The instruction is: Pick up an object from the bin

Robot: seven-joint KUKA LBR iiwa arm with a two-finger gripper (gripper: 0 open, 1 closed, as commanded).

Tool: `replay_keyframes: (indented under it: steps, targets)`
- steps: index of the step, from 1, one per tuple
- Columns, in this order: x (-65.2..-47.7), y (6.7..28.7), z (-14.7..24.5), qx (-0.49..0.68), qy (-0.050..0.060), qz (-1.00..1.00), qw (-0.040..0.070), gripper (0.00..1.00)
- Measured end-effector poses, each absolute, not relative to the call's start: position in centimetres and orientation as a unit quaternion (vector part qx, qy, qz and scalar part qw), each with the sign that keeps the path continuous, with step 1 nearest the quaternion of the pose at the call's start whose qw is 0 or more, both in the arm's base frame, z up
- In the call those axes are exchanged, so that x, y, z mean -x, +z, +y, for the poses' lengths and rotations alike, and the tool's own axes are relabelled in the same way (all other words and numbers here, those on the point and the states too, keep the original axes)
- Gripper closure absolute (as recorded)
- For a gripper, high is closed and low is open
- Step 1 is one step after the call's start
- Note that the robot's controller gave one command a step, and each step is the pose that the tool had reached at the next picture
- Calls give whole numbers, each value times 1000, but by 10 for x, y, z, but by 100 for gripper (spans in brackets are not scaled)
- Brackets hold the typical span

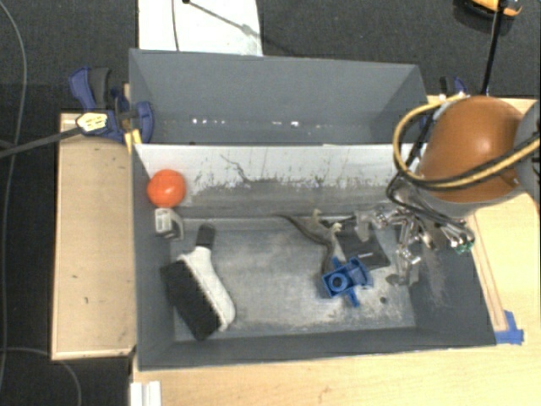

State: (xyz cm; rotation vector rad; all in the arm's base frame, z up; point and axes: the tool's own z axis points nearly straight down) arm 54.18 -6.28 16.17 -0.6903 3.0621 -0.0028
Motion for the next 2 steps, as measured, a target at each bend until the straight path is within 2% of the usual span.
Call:
replay_keyframes:
  steps: [1,2]
  targets:
    - [-544,119,-48,226,-1,974,3,0]
    - [-550,81,-36,188,0,982,0,0]
